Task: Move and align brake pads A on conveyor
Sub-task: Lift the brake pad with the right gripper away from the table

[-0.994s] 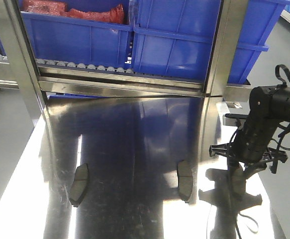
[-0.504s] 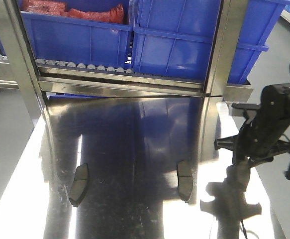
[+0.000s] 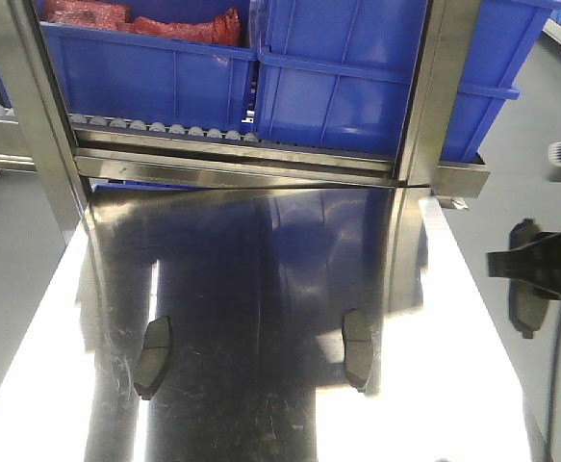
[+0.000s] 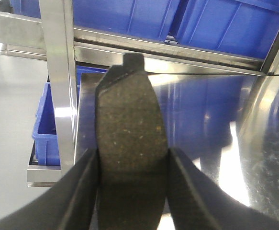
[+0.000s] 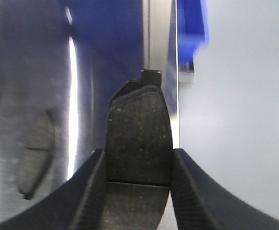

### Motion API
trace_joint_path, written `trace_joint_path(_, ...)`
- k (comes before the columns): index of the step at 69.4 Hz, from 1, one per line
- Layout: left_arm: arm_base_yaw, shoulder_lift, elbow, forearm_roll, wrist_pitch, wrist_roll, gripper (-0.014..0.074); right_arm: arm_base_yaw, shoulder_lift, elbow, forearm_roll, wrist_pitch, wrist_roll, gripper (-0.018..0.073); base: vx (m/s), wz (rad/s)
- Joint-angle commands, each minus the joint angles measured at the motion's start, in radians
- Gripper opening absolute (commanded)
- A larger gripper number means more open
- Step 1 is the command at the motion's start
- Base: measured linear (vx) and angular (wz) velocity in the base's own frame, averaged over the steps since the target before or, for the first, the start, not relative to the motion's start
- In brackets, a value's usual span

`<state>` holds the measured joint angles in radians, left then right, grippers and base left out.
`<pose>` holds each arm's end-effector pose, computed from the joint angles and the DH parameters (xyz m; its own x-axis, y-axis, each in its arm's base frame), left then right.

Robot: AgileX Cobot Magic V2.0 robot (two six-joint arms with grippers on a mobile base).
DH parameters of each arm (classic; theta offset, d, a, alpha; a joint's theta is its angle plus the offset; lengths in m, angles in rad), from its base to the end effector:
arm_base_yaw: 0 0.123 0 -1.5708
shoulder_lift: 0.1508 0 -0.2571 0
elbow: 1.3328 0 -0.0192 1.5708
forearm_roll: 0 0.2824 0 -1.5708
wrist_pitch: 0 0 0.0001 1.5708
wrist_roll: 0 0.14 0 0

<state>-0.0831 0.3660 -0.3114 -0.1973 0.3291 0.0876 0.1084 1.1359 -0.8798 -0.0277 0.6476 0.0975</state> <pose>0.1905 -0.0248 0.2383 -0.2983 -0.0745 -0.9516 0.1143 0.9870 -0.1131 0.3038 0.0307 0.2392 -0.7296 -0.0036 -0.6839 -0.0419 0.9983 0.0395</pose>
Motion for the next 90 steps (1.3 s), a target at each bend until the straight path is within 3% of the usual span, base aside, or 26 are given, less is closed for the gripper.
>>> trace_joint_path(1,-0.007,0.004,-0.031,-0.014,-0.101,0.002,-0.0006,-0.004,-0.166,0.027,0.008,-0.109,-0.036,-0.0007,0.0,0.0)
trace_joint_path(22,-0.007,0.004,-0.031,-0.014,-0.101,0.002,-0.0006,-0.004,-0.6,0.181,0.109,-0.109,-0.11,-0.0007,0.0,0.0)
trace_joint_path(34,-0.007,0.004,-0.031,-0.014,-0.101,0.002,-0.0006,-0.004,-0.729,0.232,0.141,-0.088,-0.175,-0.0007,0.0,0.0)
trace_joint_path(59,-0.007,0.004,-0.031,-0.014,-0.101,0.002,-0.0006,-0.004,-0.841,0.247,0.172,-0.115,-0.334,-0.0004,0.0,0.0)
trace_joint_path(90,-0.007,0.004,-0.031,-0.014,-0.101,0.002,-0.0006,-0.004,-0.872,0.247,0.16,-0.115,-0.336,-0.0004,0.0,0.0)
